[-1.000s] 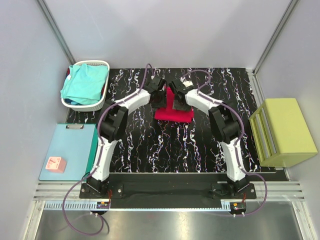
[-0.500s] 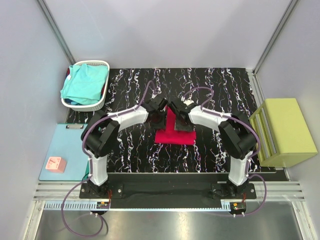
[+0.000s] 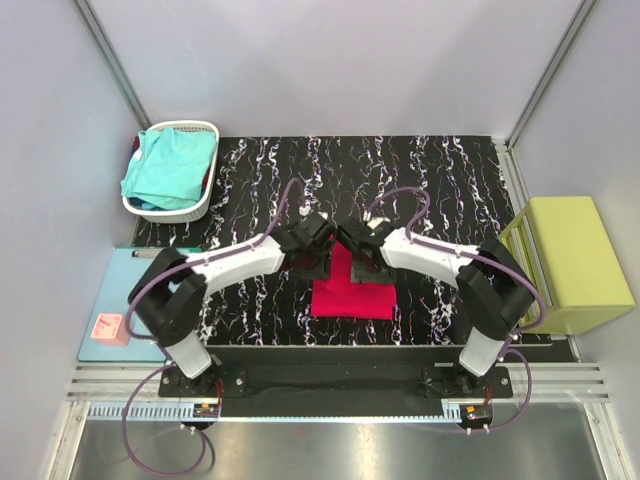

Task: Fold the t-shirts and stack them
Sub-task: Smooth out wrinkles on the folded tshirt

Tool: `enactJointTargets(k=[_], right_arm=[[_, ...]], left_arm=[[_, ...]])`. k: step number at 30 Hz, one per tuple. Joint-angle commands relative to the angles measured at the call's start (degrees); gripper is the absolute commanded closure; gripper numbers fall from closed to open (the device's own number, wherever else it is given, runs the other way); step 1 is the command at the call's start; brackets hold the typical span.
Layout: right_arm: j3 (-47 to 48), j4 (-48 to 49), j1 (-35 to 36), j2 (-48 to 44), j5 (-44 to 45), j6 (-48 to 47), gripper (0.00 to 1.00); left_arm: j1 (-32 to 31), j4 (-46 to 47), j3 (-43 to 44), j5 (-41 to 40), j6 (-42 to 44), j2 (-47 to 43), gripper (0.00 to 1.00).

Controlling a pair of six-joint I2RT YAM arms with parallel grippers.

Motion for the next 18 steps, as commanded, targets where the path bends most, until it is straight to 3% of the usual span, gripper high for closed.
enactJointTargets(k=[1,5,11,13,14,16,17,18], right_arm=[[16.7,-5.8,0.1,-8.0,11.7,-6.9,0.31],[27.0,-7.3,0.0,-6.7,13.4,-11.8,0.35],[19.2,-3.3,-0.1,-3.5,12.7,-12.1,0.48],[15.7,0.2,-0.3,-4.1,12.7,-10.4,0.62],[12.8,1.3,-0.8,-4.4,12.2,-10.0,0.76],[11.0,2.2,-1.0,-3.9,11.3,-8.8,0.85],[9.5,3.7,-1.0,-3.7,11.4,-8.7,0.95],[8.9,4.3,-1.1,-3.5,11.5,-8.5,0.96]], left_arm=[[-1.9,0.3,9.1,-9.1,2.5,-11.0,0.48],[-1.2,-0.1,16.9,-9.7,6.6,-10.8,0.44],[-0.9,4.9,11.4,-7.1,7.1,-4.8,0.48],[-0.9,10.3,8.3,-5.0,6.2,-3.9,0.51],[-0.8,13.1,5.6,-4.6,5.3,-3.5,0.53],[-0.8,13.7,4.6,-3.9,4.1,-1.7,0.55],[-0.9,15.4,3.4,-3.3,3.7,-1.0,0.56],[-0.9,16.1,2.9,-3.2,3.4,-0.6,0.57]])
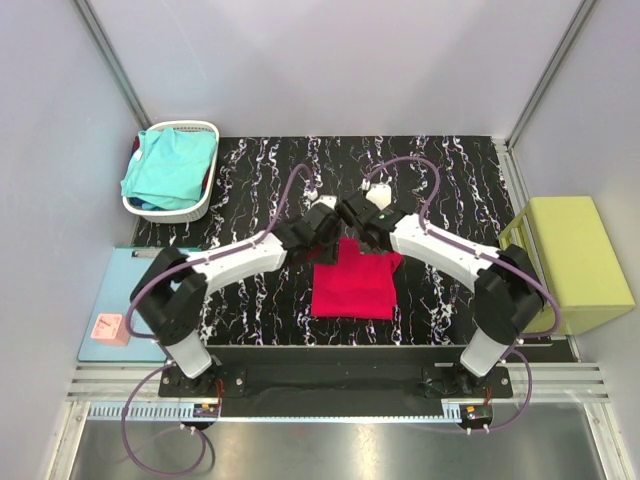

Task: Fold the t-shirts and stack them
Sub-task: Smooth out wrinkles on the folded tshirt

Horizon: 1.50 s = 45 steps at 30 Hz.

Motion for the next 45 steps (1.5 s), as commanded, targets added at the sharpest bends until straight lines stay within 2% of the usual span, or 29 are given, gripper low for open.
enactJointTargets(k=[1,8,12,16,21,29,40,45], right_arm=[[-2.9,5.0,0.9,0.5,0.6,1.6,0.97],[-3.5,5.8,0.2,1.8,1.9,2.0,1.0],[-5.9,6.4,-3.6,-1.6,2.0,3.7,1.0],[-8.6,6.5,-6.7,-4.2,1.2,3.9,1.0],[-9.0,6.2,-6.7,-6.3,1.6,3.9,1.0],[-9.4,5.5,-6.7,-7.0,1.2,3.6,1.0],[-10.9,5.7,-6.4,-9.9,-0.7,4.4,1.0],[-12.9,6.0,-5.8,-12.6,-3.6,5.5,1.0]], left_arm=[[-0.4,8.6,-2.5,2.4,-1.9,2.1,0.57],[0.0,8.7,0.2,0.8,0.0,4.5,0.6],[1.6,9.6,1.2,1.4,0.0,3.7,0.6],[4.5,9.4,4.0,4.1,-0.3,7.1,0.6],[5.5,9.1,6.6,6.3,0.2,11.5,0.62],[5.6,10.0,5.5,7.7,-0.7,15.9,0.63],[5.9,8.6,8.1,-0.4,2.6,6.0,0.62],[5.9,7.6,7.3,-0.7,1.8,0.3,0.6]])
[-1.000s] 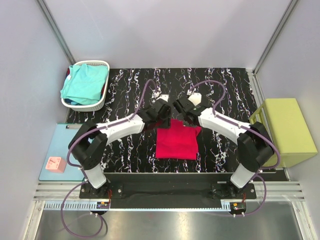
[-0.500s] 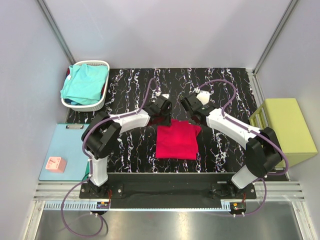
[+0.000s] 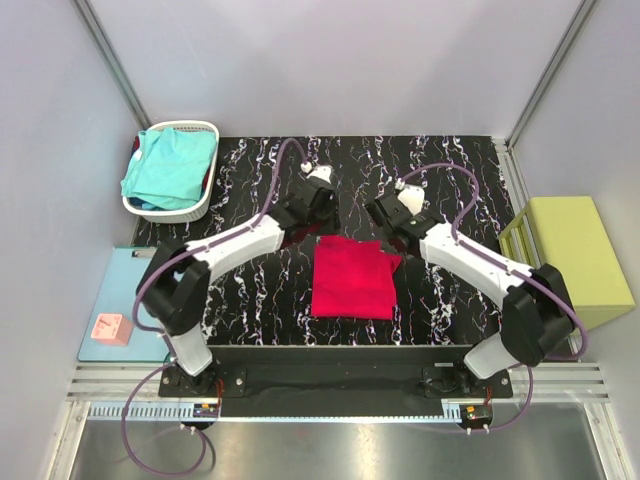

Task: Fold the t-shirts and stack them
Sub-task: Smooth out wrinkles on the folded tshirt

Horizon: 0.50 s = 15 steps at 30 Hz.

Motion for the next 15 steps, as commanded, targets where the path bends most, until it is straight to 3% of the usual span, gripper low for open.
enactJointTargets(k=[1,8,15], right_arm=[[-1.6,1.1,1.0,-4.3,-3.1,2.2,1.0],[-4.1,4.1,1.0,1.4,-6.6,3.7,1.0],[-0.2,5.9,1.0,9.7,-5.9,2.8,1.0]], left_arm=[[0.1,1.1,1.2,-2.1,-0.1,-7.5,0.6],[0.0,4.3,-8.4,1.4,-4.2,-8.1,0.63],[-0.1,7.9,-13.6,3.2,-5.8,-7.5,0.64]])
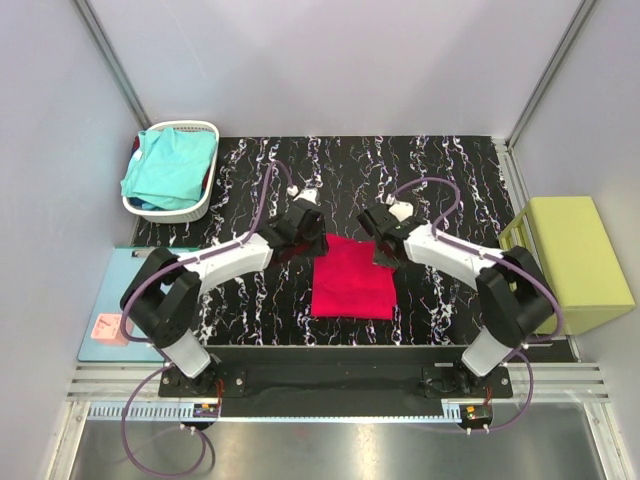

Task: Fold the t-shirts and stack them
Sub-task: Smooth out wrinkles on the folded tshirt

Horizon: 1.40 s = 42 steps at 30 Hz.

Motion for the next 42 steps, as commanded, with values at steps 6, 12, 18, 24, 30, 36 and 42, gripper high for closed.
enactJointTargets(k=[6,12,18,24,30,36,42], right_arm=[[8.8,-2.5,0.5,10.7,-1.7,2.9,1.0],[9.7,-7.7,0.5,13.1,-1.6,5.6,1.0],[6.3,-8.5,1.5,6.0,0.2,7.2,1.0],[9.4,-4.7,3.2,-4.5,1.3,2.7,0.76],[17.5,-6.2,3.2,0.2,0.4,-0.6,0.73],[15.2,-4.3,3.1,6.2,0.7,-0.1,0.78],[11.7,-3.3,3.0,9.5,1.6,1.5,0.83]], left_arm=[[-0.1,0.7,3.6,4.2,0.8,5.2,0.64],[-0.1,-1.7,5.4,5.8,1.2,8.2,0.64],[-0.1,-1.9,4.6,5.2,1.2,6.2,0.65],[-0.1,-2.6,6.2,2.7,1.9,0.2,0.63],[-0.1,-4.5,11.1,2.9,2.3,0.9,0.62],[-0.1,-3.8,10.9,4.5,1.3,4.9,0.64],[-0.2,-1.4,7.7,5.3,1.0,7.4,0.64]])
